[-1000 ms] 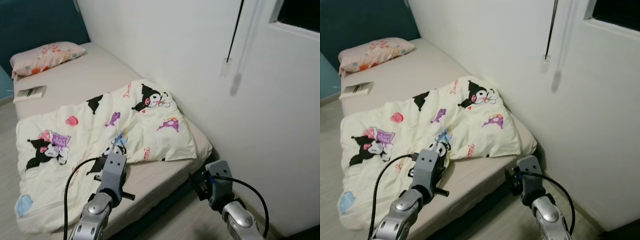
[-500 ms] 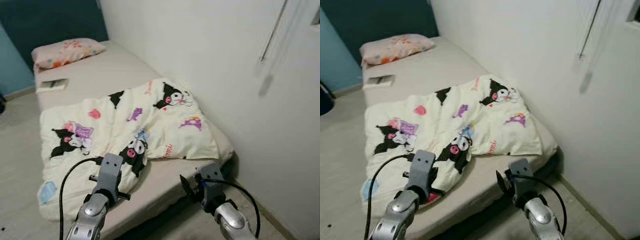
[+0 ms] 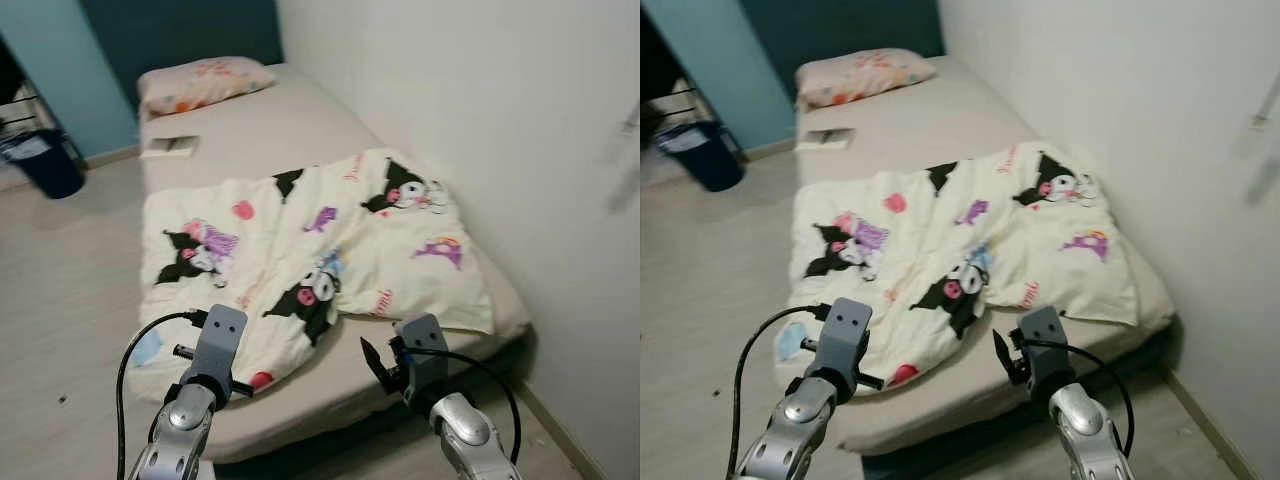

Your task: Clean up the room

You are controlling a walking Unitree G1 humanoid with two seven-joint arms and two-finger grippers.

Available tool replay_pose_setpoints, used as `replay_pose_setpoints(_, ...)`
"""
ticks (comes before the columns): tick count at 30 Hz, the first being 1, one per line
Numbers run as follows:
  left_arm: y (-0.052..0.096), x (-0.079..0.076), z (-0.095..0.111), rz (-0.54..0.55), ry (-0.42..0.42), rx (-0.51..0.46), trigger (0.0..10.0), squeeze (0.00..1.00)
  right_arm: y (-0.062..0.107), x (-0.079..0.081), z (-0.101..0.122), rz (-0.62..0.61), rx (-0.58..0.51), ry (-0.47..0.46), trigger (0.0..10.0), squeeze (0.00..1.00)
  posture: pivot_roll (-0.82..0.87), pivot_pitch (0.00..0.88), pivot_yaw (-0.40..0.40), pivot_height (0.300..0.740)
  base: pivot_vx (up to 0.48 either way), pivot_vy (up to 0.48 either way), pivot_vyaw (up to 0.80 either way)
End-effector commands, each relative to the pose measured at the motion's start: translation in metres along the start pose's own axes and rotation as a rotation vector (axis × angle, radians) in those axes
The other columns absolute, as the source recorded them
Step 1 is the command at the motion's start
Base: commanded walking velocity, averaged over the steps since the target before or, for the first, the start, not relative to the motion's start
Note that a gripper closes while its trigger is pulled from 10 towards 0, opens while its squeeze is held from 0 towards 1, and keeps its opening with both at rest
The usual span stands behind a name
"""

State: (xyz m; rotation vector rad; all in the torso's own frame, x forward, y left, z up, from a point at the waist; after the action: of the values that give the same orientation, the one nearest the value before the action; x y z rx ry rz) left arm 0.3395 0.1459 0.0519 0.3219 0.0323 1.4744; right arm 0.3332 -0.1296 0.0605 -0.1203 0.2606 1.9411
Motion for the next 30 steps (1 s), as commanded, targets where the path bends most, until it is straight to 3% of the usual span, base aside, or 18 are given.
replay_pose_setpoints(1,0.002,0.006,-0.010,0.011,-0.003,0.028,10.0,0.00,0.001,0.004,-0.005,0.015,0.013,0.007,10.0,0.00,-0.08,0.155,0.066,0.740,0.000,0.000,0.80)
replay_pose_setpoints(14,0.001,-0.003,-0.007,-0.031,-0.002,0.018,10.0,0.00,0.002,0.001,-0.006,0.003,0.012,0.005,10.0,0.00,-0.09,0.145,0.077,0.740,0.000,0.000,0.80)
replay_pose_setpoints(30,-0.002,-0.006,-0.005,-0.039,-0.008,0.023,10.0,0.00,0.001,-0.013,-0.004,-0.037,0.009,0.002,10.0,0.00,-0.09,0.146,0.070,0.740,0.000,0.000,0.75)
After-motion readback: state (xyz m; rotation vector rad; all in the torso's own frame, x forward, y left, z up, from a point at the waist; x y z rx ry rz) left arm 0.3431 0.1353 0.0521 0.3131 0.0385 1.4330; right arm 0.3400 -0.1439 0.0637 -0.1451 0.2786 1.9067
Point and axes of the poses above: a point about 5 cm out from each wrist's last joint towards the gripper, its own y axis pointing back from the gripper into the wrist, its own z axis along the axis of the wrist's last joint, x = y × z, the point moved 6 cm from there along -y, pointing out of the wrist towards the gripper, and after that the axes turned 3 degrees about y, right-handed, at the moved point
